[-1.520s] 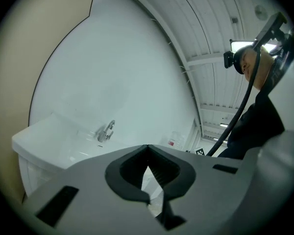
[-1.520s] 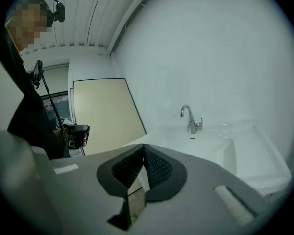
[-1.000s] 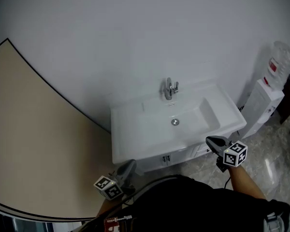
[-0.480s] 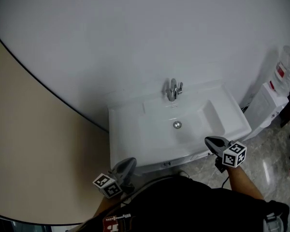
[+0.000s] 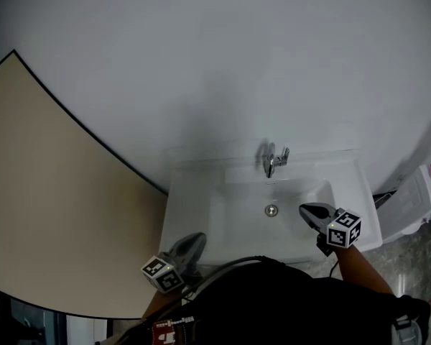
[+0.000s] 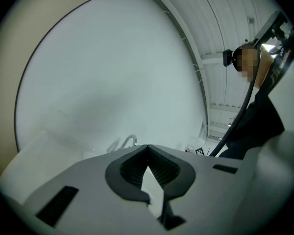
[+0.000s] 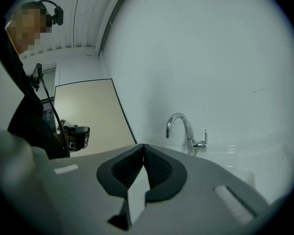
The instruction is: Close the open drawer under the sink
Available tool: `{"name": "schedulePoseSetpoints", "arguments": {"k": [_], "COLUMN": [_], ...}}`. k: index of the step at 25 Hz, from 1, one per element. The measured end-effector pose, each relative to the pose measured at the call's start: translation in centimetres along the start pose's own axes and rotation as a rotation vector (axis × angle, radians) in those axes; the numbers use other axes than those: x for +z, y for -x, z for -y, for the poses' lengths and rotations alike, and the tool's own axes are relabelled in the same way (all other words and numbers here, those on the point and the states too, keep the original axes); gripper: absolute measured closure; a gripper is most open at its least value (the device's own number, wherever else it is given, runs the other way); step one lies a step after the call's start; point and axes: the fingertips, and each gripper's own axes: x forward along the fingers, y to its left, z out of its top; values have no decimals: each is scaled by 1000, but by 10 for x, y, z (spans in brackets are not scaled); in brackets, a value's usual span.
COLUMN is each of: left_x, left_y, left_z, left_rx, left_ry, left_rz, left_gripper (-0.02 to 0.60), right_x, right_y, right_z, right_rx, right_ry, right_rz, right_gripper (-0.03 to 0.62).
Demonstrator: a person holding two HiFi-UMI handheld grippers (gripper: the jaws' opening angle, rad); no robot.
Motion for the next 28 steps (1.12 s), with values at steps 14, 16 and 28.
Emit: {"name": "schedulePoseSetpoints", "arguments": {"k": [14,16,28], "left_x": [14,27,59], "left_y": [-23,-25,-16], "left_z": [-34,-44,-131], "left_rx": [49,13,-244], "left_ry": [7,21,63], "left_rz": [10,13,-70], "left_gripper": [581,581,581], "right_x": [4,9,14], "right_y": [-56,-65,-110], "right_z": [40,35,-11], "right_rx": [62,29,-218], "right_ry": [-34,-31,-39], "right_rz": [-33,-29,-13], "right_gripper": [592,592,591]}}
